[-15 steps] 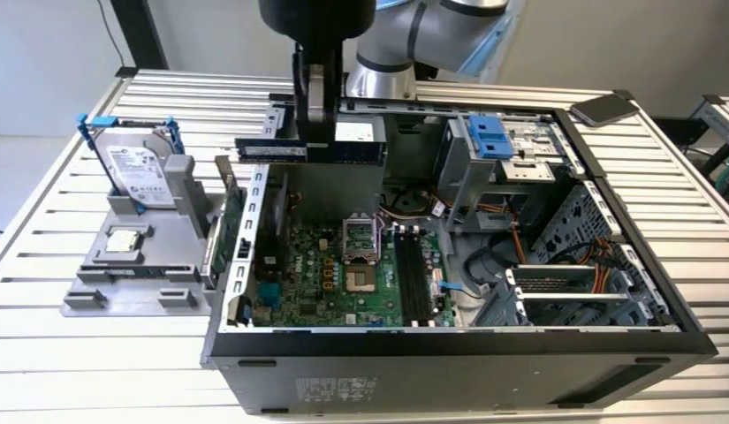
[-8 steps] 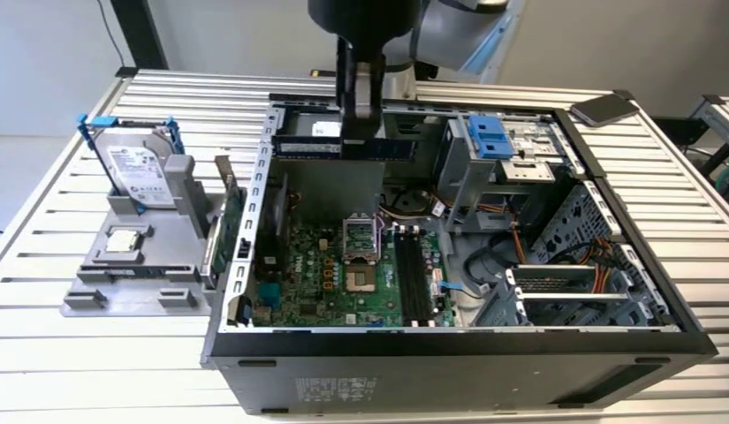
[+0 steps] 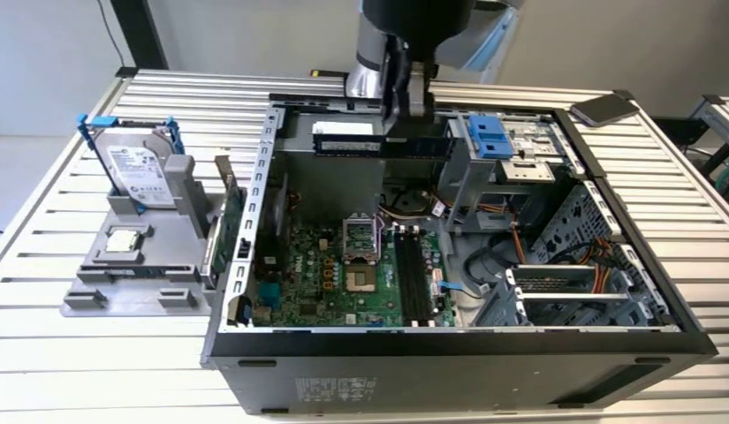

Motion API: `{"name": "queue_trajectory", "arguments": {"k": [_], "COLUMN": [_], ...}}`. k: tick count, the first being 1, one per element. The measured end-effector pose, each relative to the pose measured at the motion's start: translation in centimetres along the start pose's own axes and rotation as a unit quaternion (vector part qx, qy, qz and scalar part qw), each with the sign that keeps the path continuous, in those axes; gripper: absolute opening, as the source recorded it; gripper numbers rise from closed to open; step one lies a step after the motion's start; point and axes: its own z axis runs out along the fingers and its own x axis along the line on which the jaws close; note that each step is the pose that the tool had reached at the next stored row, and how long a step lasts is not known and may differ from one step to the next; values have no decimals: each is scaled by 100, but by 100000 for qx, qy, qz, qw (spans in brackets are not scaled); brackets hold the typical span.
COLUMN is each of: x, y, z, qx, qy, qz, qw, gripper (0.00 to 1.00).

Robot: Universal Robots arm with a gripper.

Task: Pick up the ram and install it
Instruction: 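Pick up the ram and move it above insertion slot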

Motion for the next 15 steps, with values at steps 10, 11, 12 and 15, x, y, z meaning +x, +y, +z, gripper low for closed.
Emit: {"name": "queue_trajectory", "arguments": {"k": [10,11,12,15], "x": [-38,-39,-41,-46], "y": [-453,-487,-504,-520], "z": [3,4,5,7], "qx": [-7,0,-1,30], "qy": [2,-1,-10,-8], "qz": [-1,-1,116,1090], "qw": [100000,100000,100000,99994], "gripper": [0,0,0,0]}}
